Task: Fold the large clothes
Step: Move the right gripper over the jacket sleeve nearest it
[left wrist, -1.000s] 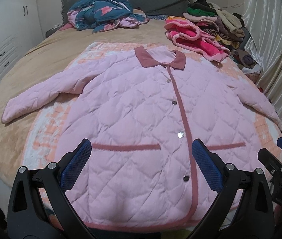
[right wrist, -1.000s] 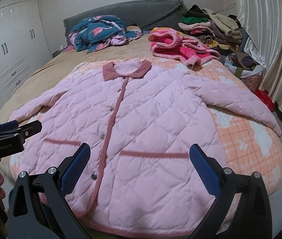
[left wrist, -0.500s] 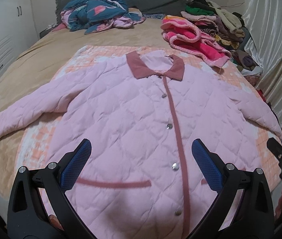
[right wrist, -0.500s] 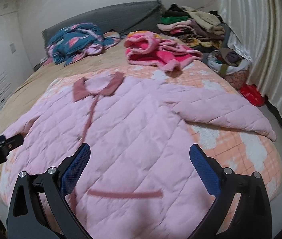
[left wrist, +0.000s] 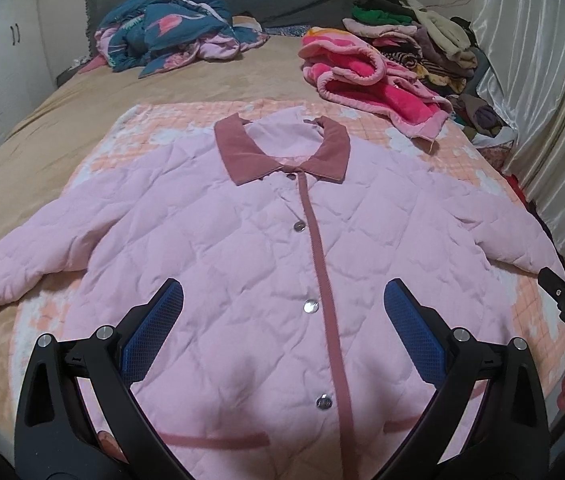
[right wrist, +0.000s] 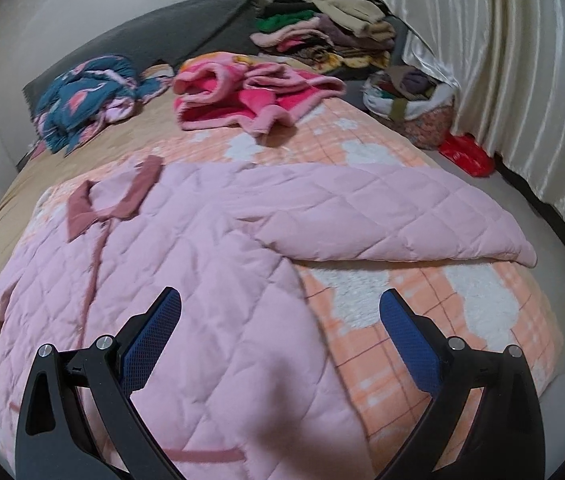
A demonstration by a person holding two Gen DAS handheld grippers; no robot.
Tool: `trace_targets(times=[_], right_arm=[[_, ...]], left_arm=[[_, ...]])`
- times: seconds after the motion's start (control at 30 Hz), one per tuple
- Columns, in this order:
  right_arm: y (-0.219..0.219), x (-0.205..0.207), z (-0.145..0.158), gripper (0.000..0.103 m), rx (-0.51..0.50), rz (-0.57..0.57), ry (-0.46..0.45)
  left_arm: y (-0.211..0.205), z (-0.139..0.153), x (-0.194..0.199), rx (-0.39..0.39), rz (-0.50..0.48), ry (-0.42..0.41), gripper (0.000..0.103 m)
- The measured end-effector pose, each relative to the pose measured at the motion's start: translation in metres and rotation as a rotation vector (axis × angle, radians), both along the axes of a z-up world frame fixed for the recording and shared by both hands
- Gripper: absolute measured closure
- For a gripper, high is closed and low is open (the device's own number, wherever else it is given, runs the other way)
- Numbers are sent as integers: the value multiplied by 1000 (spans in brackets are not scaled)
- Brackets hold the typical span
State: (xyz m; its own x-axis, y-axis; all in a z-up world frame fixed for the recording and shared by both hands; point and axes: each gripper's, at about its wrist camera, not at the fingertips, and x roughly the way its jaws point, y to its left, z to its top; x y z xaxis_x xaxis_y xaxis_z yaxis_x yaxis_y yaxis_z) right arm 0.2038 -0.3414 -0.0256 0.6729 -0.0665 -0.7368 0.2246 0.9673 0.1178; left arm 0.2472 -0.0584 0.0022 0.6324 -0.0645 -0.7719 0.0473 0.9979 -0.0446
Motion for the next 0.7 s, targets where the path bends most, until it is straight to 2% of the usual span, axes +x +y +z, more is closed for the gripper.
trace_targets(times=[0.5,0.7], right_arm=[[-98,39,-54,4,13,-237,120],[-150,46,-74,4,82,-370,141]], left_arm=[[-23,-33,46,-11,-43,55,9],[-36,-43,57,1,-65,77,9]])
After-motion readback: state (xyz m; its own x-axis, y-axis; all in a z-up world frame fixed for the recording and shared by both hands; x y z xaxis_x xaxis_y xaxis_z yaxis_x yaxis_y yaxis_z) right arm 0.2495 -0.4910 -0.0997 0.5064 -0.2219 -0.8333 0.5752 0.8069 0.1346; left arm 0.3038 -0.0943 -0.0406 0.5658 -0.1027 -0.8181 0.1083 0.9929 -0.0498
